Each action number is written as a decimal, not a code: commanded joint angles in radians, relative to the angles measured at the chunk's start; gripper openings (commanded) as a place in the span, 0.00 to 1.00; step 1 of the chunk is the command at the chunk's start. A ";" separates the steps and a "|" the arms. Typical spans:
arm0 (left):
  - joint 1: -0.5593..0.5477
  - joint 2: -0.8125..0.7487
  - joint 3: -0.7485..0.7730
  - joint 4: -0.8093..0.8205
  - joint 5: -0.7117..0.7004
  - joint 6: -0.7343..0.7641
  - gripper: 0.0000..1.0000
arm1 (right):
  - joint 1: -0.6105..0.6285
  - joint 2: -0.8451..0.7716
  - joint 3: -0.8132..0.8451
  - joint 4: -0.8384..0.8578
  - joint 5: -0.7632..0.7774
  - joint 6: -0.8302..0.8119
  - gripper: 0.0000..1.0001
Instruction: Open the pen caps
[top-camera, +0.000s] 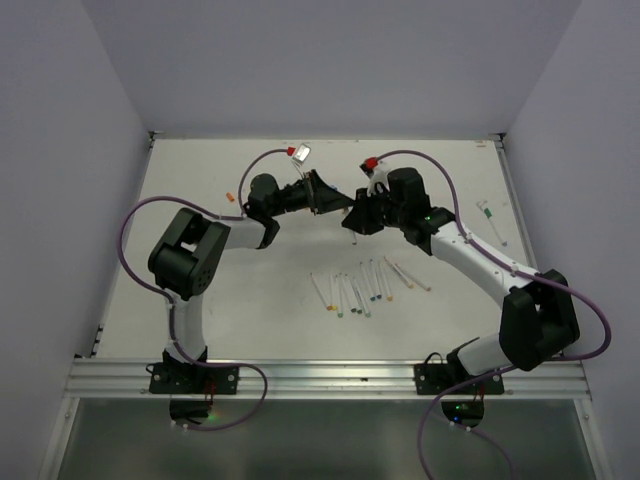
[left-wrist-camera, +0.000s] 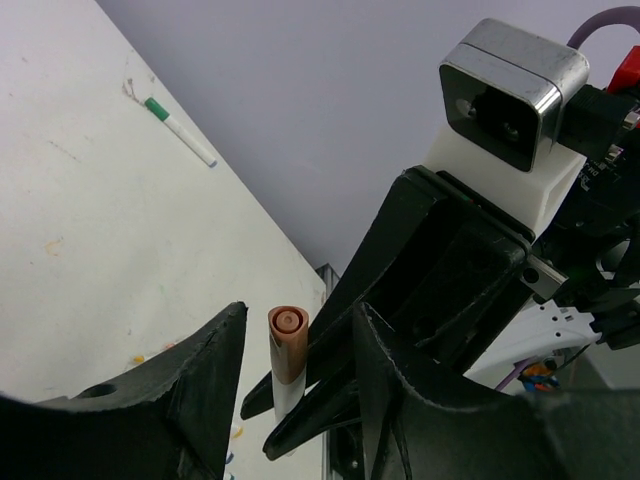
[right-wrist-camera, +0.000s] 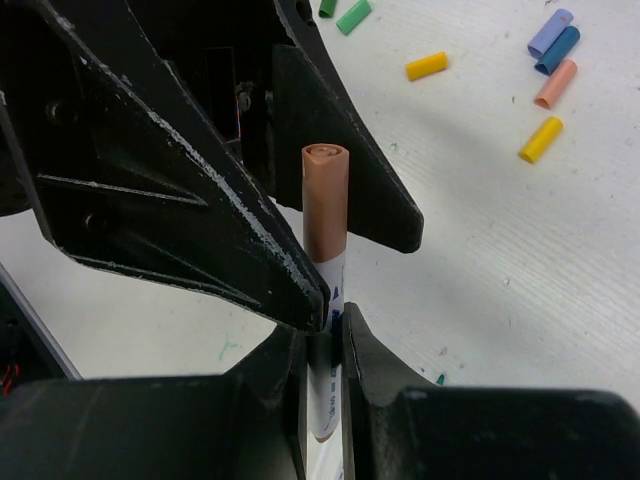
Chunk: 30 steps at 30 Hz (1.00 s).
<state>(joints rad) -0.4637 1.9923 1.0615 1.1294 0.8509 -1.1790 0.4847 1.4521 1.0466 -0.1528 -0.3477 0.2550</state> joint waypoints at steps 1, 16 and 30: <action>0.003 -0.044 -0.011 0.049 -0.009 -0.005 0.50 | 0.003 -0.022 -0.003 0.032 0.026 0.001 0.00; 0.011 -0.058 -0.020 0.061 -0.012 0.004 0.00 | 0.005 -0.030 -0.014 0.019 0.030 0.001 0.00; 0.199 -0.023 0.211 -0.127 -0.253 0.006 0.00 | 0.020 -0.079 -0.131 -0.091 0.114 0.012 0.00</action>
<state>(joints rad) -0.4381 1.9514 1.1198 0.9443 0.8162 -1.1187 0.4965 1.4055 0.9791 -0.0555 -0.2684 0.2623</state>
